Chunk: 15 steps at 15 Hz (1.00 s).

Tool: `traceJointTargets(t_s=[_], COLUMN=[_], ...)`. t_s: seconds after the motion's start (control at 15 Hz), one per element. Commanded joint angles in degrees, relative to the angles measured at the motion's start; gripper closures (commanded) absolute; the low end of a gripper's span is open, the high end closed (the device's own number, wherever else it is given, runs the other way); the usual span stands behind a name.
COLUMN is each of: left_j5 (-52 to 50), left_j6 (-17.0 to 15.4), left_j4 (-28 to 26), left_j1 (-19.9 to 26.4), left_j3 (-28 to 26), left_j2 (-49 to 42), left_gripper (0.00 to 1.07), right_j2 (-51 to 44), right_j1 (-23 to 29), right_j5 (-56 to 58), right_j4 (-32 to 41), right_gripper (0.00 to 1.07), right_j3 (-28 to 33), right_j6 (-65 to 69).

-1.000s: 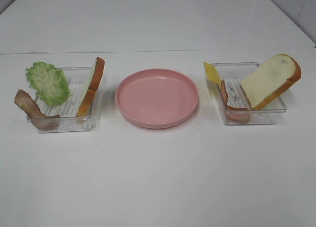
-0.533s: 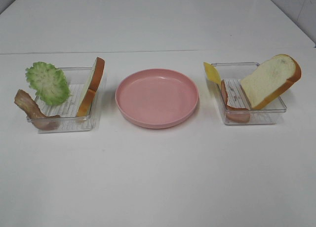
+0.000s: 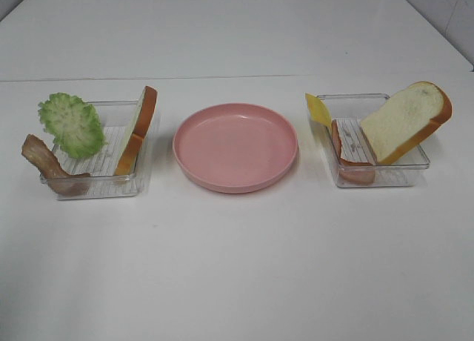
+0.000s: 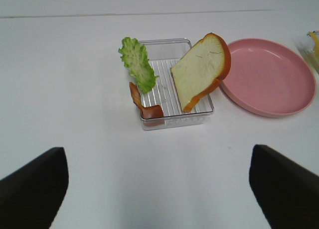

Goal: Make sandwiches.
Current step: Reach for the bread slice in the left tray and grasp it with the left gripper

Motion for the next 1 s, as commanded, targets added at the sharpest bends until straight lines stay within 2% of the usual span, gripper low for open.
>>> traceJointTargets(t_s=[0.07,0.27,0.4,0.6,0.67,0.73,0.8,0.87,1.0], left_j5=[-1.72,-1.38,-0.17,6.65,9.45,11.12,14.27,20.91,25.04], left_j6=[1.26,5.1,6.53,5.79,3.78,2.41,-0.63,-7.68,-13.87], left_j4=[-1.95,-6.76,-8.42,-7.91,-6.59,-5.39,-2.23,4.87,8.88], left_j1=[0.23,0.23,-0.17,-4.76,-6.88,-7.73,-9.74,-13.98,-17.3], left_j3=[-4.18,-13.41,-20.11,-33.0,-37.82,-39.82,-44.06,-53.11,-60.62], left_j2=[11.12,27.73,36.73,50.71,55.41,57.24,61.19,69.1,75.11], left_gripper=[0.16,0.16,0.2,0.21,0.21,0.21,0.21,0.21,0.21], right_j2=[-1.2,-1.2,-1.2,-1.2,-1.2,-1.2,-1.2,-1.2,-1.2], right_j1=[-0.23,-0.23,-0.23,-0.23,-0.23,-0.23,-0.23,-0.23,-0.23], right_j5=[-0.23,-0.23,-0.23,-0.23,-0.23,-0.23,-0.23,-0.23,-0.23], right_j4=[0.17,0.17,0.17,0.17,0.17,0.17,0.17,0.17,0.17], right_gripper=[0.3,0.3,0.3,0.3,0.3,0.3,0.3,0.3,0.3], right_j3=[0.06,0.06,0.06,0.06,0.06,0.06,0.06,0.06,0.06], right_j6=[0.06,0.06,0.06,0.06,0.06,0.06,0.06,0.06,0.06])
